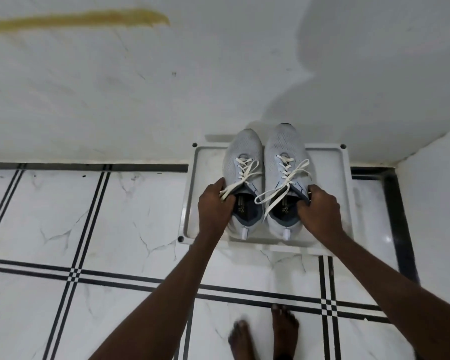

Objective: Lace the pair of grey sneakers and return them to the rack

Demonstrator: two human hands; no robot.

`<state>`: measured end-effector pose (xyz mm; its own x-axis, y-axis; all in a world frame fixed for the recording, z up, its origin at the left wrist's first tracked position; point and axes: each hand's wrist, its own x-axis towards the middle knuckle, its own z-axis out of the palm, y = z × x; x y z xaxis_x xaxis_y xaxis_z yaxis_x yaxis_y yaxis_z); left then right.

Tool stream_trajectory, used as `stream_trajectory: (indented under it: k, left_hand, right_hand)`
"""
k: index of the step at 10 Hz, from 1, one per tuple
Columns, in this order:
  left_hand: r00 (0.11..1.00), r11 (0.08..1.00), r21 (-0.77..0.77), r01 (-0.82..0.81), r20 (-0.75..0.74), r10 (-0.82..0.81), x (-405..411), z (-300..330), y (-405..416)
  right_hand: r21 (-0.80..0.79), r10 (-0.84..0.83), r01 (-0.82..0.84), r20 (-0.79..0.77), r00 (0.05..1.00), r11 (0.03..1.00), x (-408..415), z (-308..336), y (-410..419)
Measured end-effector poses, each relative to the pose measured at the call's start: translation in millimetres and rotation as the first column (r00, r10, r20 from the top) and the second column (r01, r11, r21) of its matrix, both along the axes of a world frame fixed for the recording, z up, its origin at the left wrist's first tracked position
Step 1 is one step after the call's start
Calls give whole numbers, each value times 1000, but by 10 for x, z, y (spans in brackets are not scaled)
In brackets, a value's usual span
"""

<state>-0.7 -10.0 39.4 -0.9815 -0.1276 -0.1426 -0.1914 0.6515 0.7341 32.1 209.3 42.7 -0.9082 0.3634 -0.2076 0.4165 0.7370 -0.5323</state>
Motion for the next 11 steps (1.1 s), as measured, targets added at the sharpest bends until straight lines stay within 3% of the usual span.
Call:
stream_trajectory:
  k: [3, 8, 9, 10, 11]
  left_hand:
    - [996, 999, -10, 39, 79, -38, -50, -495, -3]
    - [989, 990, -34, 138, 65, -136, 23, -634, -15]
    - [979, 983, -54, 174, 116, -167, 68, -527, -7]
    - [980, 971, -131, 200, 28, -198, 40, -346, 21]
    - [980, 978, -75, 194, -38, -197, -89, 54, 62]
  right_hand:
    - [56, -15, 10, 93, 996, 998, -14, -503, 42]
    - [-24, -67, 69, 97, 993, 997, 60, -599, -53]
    - [-29, -89, 95, 159, 983, 995, 83, -535, -58]
    - [27, -85, 82, 138, 987, 996, 0, -327, -126]
    - [59, -23, 19, 59, 998, 998, -113, 64, -203]
